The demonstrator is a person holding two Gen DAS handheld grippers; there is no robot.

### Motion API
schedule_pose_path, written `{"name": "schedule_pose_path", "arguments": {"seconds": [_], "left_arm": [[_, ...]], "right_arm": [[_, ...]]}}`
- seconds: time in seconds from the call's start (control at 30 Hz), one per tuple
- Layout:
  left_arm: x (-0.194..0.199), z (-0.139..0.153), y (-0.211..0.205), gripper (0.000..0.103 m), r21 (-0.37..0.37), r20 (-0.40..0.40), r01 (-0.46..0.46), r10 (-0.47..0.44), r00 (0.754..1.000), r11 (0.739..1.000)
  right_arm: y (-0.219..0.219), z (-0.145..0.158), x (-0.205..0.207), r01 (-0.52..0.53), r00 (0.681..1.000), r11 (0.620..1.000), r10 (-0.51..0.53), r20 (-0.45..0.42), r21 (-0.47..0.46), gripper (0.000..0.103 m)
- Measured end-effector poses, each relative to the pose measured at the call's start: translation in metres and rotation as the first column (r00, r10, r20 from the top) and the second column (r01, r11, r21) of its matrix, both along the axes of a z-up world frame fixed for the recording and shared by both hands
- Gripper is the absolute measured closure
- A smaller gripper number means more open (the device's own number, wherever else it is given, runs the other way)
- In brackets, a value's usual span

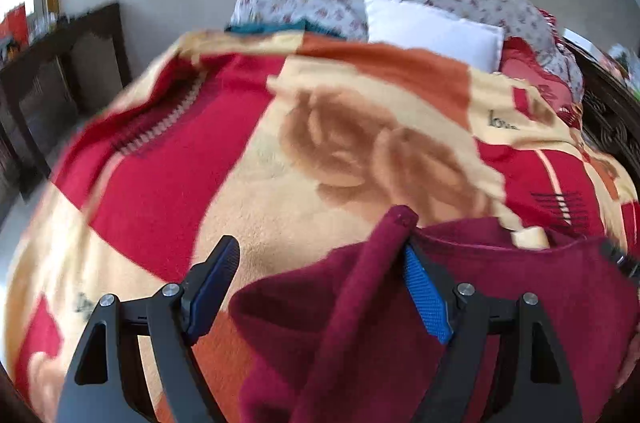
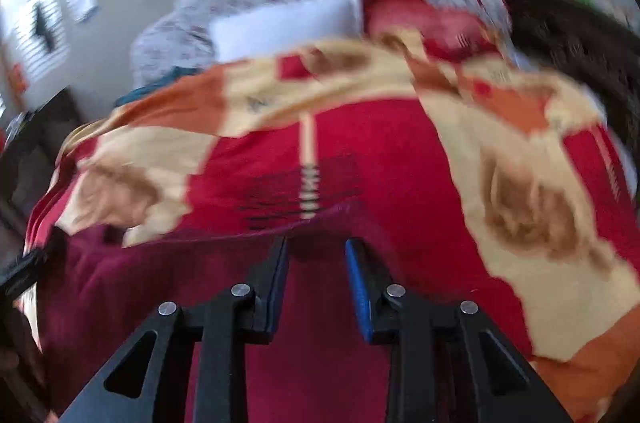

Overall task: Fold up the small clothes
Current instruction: 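Lift the hem with both tools and fold it toward the collar, then open both tools and release the folded hem onto the sweatshirt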

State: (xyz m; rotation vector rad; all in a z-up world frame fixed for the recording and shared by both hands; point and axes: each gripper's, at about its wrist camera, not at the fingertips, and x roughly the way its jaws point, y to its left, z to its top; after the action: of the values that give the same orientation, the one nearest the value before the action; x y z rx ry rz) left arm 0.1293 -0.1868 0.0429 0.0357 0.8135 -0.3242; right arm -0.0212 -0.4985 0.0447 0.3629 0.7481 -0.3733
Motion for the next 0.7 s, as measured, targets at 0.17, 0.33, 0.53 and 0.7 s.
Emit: {"name": "schedule_pose_path", "arguments": {"seconds": [0.17, 0.33, 0.53, 0.7], "left_arm": [[0.008, -0.008, 0.01, 0.005, -0.067, -0.016, -0.019, 0.018, 1.0, 0.998], [-0.018, 0.009, 0.016, 0.005, -0.05, 0.022, 0.015, -0.014, 1.0, 0.999], [-0.068, 0.026, 0.045, 0.005, -0.024, 0.083, 0.039, -0.037, 0.996, 0.999], [-0.108, 0.018, 0.07, 0.005, 0.024, 0.07, 0.003, -0.005, 0.998, 1.0]], "right_arm": [[-0.005, -0.01, 0.011, -0.034, 0.999, 0.999, 0.035, -0.038, 0.021, 0.071], [0.009, 0.019, -0.042, -0.079, 0.996, 0.996, 0.077, 0.048, 0.046, 0.06], [0.029, 0.019, -0.107, -0.141, 0.988, 0.985, 0.133, 0.079, 0.1, 0.048], [0.04, -0.002, -0.1, -0.121, 0.992, 0.991, 0.123, -0.032, 0.062, 0.048]]}}
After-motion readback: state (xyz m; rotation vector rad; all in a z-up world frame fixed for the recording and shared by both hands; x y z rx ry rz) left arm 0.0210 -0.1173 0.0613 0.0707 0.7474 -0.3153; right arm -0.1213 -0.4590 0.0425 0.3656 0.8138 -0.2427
